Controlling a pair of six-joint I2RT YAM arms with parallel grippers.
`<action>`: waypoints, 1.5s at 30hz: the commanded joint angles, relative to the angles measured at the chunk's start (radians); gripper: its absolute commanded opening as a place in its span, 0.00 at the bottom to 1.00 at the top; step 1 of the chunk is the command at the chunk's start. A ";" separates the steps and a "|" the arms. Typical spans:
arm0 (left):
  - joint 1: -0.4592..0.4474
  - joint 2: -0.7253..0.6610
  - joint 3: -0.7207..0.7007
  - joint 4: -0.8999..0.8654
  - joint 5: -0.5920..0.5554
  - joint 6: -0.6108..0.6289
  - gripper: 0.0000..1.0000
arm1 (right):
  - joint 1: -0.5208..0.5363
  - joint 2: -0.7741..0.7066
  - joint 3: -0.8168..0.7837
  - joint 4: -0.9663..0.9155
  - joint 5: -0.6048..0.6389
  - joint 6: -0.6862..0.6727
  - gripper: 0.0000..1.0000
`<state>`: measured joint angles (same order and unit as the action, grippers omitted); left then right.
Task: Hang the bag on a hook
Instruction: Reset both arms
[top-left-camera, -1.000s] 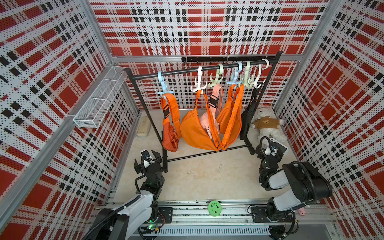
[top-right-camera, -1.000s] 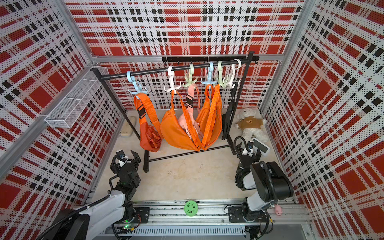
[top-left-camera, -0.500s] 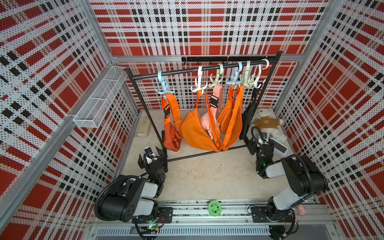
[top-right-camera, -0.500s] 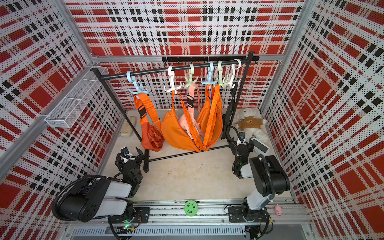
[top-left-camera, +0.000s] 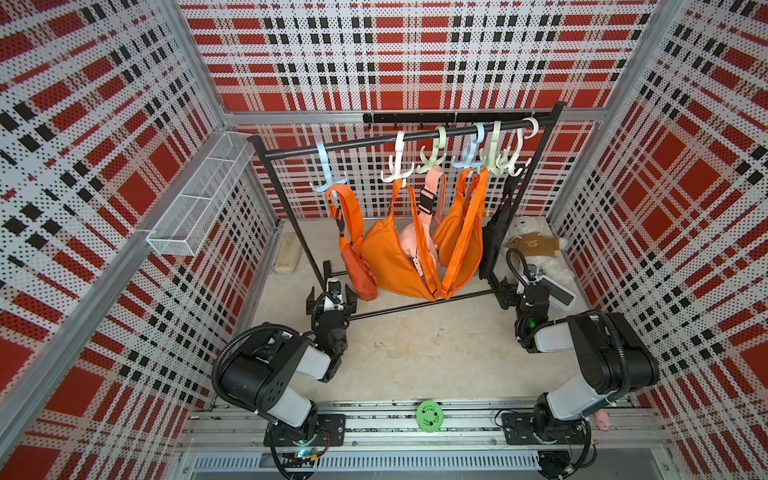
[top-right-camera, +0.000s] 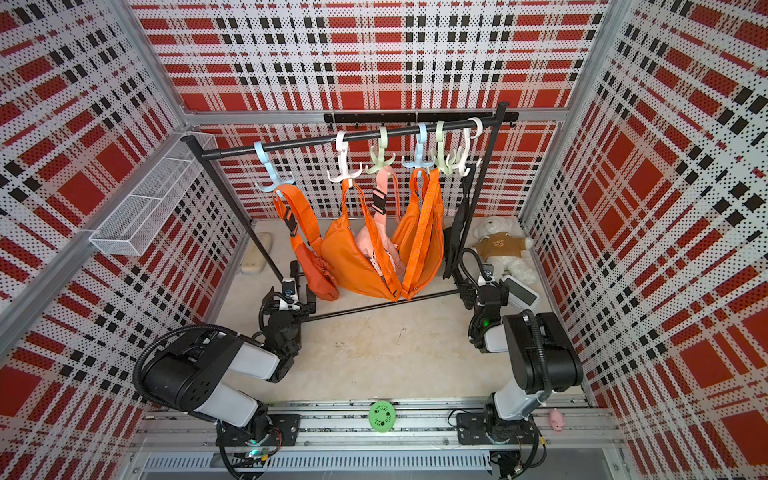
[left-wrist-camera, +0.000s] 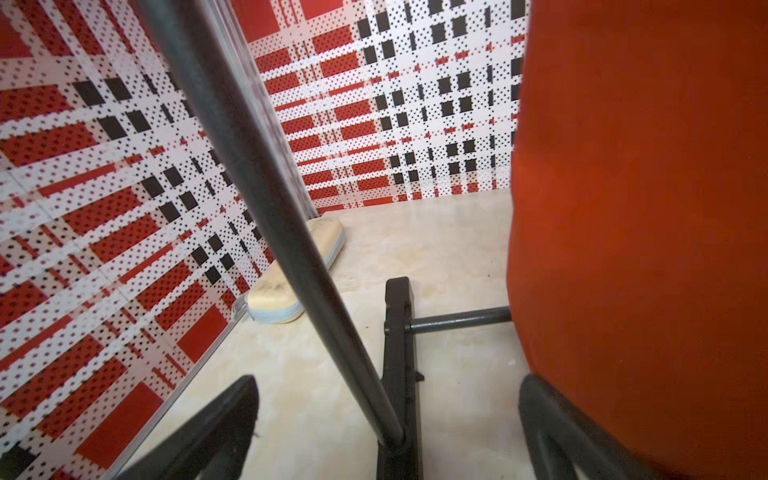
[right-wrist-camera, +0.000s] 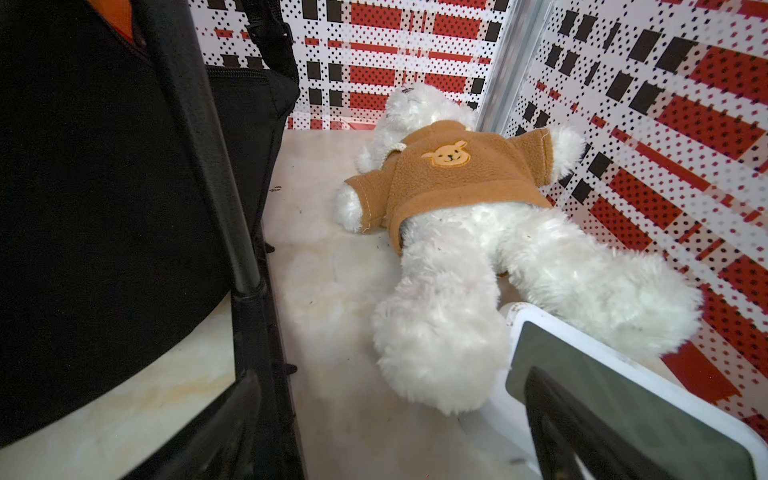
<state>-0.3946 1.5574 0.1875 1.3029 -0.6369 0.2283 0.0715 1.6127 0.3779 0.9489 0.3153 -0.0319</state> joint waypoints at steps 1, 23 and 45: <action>-0.019 0.005 0.002 0.038 0.047 0.093 0.99 | -0.002 -0.020 -0.011 0.054 0.036 0.026 1.00; 0.330 0.025 0.224 -0.376 0.479 -0.197 0.99 | -0.004 -0.016 0.009 0.017 0.022 0.024 1.00; 0.367 0.023 0.212 -0.357 0.695 -0.171 0.99 | -0.051 -0.020 0.028 -0.033 -0.243 -0.014 1.00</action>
<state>-0.0223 1.5867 0.3836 0.9485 0.0799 0.0750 0.0177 1.6089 0.3874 0.8986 0.0940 -0.0540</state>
